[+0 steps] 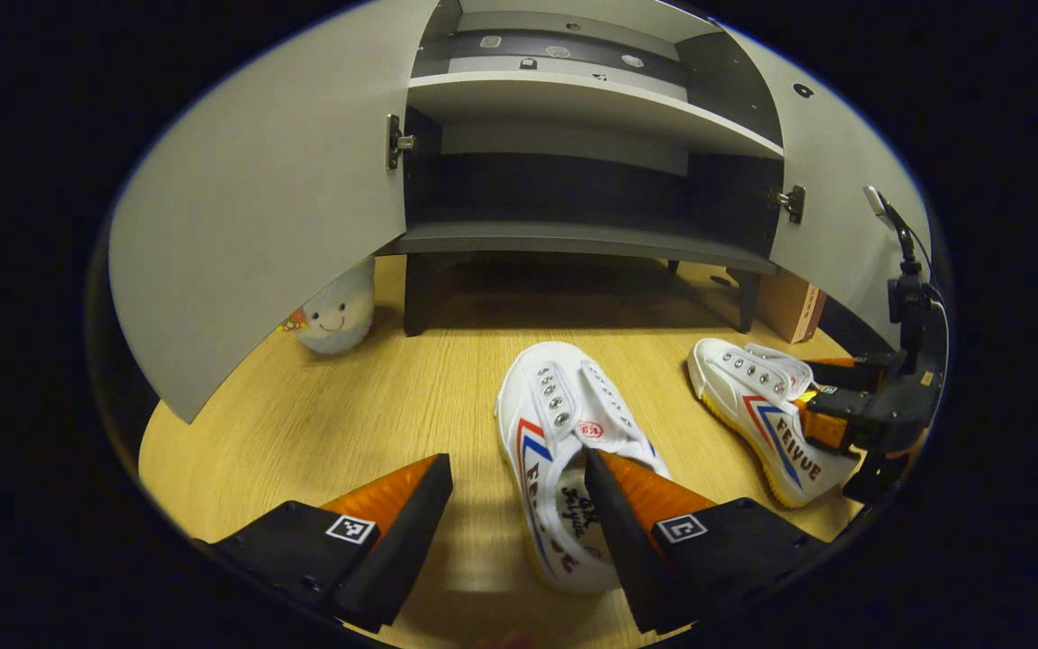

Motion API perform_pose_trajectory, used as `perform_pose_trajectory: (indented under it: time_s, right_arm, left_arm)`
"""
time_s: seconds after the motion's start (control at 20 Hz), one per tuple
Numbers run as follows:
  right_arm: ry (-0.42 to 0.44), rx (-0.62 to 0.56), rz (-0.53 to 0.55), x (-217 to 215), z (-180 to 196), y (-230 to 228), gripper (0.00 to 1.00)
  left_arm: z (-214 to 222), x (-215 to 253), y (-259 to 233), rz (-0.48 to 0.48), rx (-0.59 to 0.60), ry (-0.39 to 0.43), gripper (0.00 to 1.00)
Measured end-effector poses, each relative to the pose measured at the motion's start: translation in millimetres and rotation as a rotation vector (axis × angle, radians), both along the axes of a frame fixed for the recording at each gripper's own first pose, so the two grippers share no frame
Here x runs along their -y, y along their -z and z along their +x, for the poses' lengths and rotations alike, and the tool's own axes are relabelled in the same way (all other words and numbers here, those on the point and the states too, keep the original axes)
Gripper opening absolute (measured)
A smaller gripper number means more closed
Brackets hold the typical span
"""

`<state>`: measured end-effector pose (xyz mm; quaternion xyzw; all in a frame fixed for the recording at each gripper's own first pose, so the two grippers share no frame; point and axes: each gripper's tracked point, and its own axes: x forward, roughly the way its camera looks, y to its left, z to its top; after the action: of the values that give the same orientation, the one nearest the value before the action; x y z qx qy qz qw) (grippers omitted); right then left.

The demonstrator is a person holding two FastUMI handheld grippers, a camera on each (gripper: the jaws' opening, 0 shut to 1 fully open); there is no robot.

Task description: Grab one shoe with the right hand and put it into the shoe cabinet, grab the other shoe with the left hand and put it into the shoe cabinet; then close the right door with the right hand and the left door with the left hand.

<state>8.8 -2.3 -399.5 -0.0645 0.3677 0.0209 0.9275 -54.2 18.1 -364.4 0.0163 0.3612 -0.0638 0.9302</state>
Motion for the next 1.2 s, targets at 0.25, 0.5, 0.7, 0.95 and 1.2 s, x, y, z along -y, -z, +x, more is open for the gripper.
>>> perform_pose_trajectory:
  time_s: [0.25, 0.5, 0.7, 0.95, 1.2]
  right_arm:
    - [-0.059, 0.015, 0.016, -20, -3, -1, 0.5]
    - [-0.044, 0.089, -0.04, -18, 8, -25, 0.0]
    - [-0.03, 0.251, -0.017, -22, 29, -119, 0.0]
    - [0.065, 0.407, 0.021, -17, 71, -267, 0.0]
    - [0.089, 0.526, 0.11, -30, 164, -380, 0.0]
  left_arm:
    - [12, 11, -55, -0.091, 0.125, -0.036, 0.99]
    - [25, 16, -126, -0.106, 0.285, -0.031, 0.99]
    - [33, 18, -171, -0.126, 0.383, -0.038, 0.99]
    - [38, 30, -226, -0.132, 0.524, -0.009, 0.98]
    - [28, 43, -266, -0.144, 0.602, 0.041, 0.98]
